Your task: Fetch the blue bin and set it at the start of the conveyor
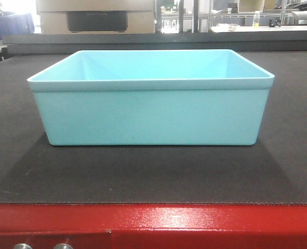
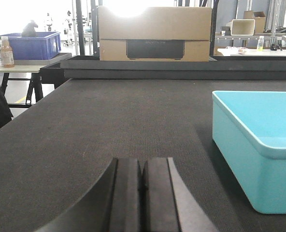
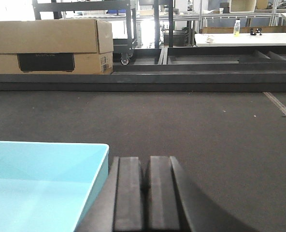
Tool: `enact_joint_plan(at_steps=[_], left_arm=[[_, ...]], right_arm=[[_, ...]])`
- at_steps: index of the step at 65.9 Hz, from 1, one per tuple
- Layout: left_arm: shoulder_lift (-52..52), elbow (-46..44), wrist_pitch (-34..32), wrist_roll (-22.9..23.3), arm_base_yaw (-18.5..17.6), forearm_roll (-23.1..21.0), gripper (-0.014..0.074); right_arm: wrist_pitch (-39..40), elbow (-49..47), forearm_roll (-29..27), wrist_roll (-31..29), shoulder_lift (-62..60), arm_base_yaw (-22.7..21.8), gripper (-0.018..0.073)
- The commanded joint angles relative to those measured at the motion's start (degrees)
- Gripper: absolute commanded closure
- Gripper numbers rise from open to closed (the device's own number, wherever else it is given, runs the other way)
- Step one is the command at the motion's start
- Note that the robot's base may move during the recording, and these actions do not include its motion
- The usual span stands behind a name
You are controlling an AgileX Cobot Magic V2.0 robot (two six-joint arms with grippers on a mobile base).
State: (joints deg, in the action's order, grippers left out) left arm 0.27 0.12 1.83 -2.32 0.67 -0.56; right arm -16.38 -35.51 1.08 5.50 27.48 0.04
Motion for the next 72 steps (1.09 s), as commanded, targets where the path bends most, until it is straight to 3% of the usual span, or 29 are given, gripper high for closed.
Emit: enact_joint_plan(at_steps=[1,27,37,44,57,72], left_arm=[[-0.3,-0.1,-1.2,-0.2,0.2,-0.4,0.0707],[-0.3,-0.1,-1.2,-0.2,0.2,-0.4,0.0707],[-0.3,-0.1,-1.2,-0.2,0.2,-0.4,0.0707],[-0.3,-0.1,-1.2,-0.2,0.2,-0.4,0.0707],[-0.3,-0.1,-1.2,-0.2,0.2,-0.4,0.0707],[-0.3,-0.1,-1.3,-0.2,0.2,-0.4,0.0707]], right_arm=[[1.4,0.2,0.7,-0.5,-0.2,-0.4,0.0721],[1.4,1.3,2.9,-0.5,-0.9,-0.6,0.0721],[7.5,10.8,-4.8,-7.7,-6.2,-4.8,0.0721],[10.8,19.3,-7.2,-7.9,-12.2,-8.3,0.0721],[11.0,31.9,-7.6,-7.9,-24.2,-11.4,0.0721],[13.0,35.5,-7.3,-7.9,-27.5,-11.3,0.0721]])
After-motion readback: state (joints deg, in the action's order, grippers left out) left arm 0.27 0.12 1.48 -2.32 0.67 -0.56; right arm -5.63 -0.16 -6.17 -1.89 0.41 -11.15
